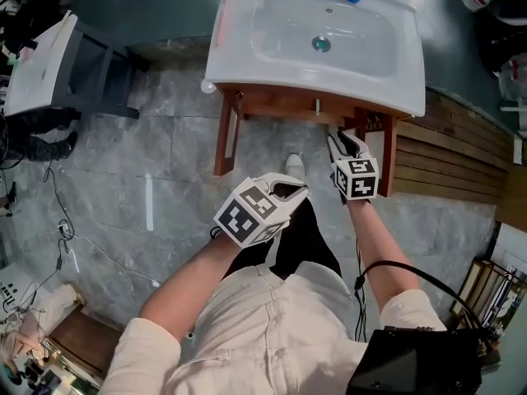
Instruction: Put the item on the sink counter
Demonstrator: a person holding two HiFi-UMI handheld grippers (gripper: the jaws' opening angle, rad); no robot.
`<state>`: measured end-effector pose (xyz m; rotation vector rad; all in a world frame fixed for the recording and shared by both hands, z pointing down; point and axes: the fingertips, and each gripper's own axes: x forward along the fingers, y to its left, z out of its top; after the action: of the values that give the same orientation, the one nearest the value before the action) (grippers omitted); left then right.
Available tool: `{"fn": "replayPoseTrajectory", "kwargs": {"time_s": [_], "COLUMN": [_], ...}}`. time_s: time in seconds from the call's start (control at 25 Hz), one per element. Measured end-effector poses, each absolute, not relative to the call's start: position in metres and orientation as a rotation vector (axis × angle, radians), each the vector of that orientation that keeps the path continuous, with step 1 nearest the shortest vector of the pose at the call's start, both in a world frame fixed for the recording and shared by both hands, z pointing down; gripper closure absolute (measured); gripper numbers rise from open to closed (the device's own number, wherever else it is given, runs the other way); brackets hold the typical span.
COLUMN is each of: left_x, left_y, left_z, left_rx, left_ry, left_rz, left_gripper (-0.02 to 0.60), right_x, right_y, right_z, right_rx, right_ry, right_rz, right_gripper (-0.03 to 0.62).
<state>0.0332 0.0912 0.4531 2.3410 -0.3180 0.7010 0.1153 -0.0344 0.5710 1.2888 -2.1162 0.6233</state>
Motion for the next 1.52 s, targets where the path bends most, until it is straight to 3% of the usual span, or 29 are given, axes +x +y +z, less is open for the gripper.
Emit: {"fn": "replayPoseTrajectory", "kwargs": {"time_s": [0.2, 0.36, 0.88, 1.2, 1.32, 1.52], "left_x": [0.025, 0.02, 0.012, 0.053, 0.068, 0.087], "left_y": [0.109, 0.124, 0.095, 0.013, -0.019, -0.051], "left_z": [0.421, 0.392, 0.353, 0.359, 0.358, 0.365], "left_rx": [2.37, 2.37, 2.362, 2.313, 2.303, 2.271], "left_ry": [-0.307, -0.297, -0.433, -0.522, -0.551, -0.591], "left_rz": [0.709, 0.667, 0.661, 0.658, 0.65, 0.651], "left_gripper": [0.577, 0.577, 0.577, 0.575, 0.577, 0.575], "right_x": [0.105, 0.099, 0.128, 0.168, 0.178, 0.187], "right_y": [-0.011, 0.002, -0.045, -0.169, -0.224, -0.305], "right_z": [0.512, 0.465, 0.389, 0.371, 0.371, 0.38], "right_rx": [1.271, 1.254, 1.133, 0.967, 0.904, 0.812], "right_ry": [-2.136, -2.172, -2.286, -2.338, -2.334, -2.275], "right_rz": [0.653, 0.661, 0.529, 0.327, 0.259, 0.07], "right_gripper": [0.571, 0.589, 0.589, 0.583, 0.511, 0.511]}}
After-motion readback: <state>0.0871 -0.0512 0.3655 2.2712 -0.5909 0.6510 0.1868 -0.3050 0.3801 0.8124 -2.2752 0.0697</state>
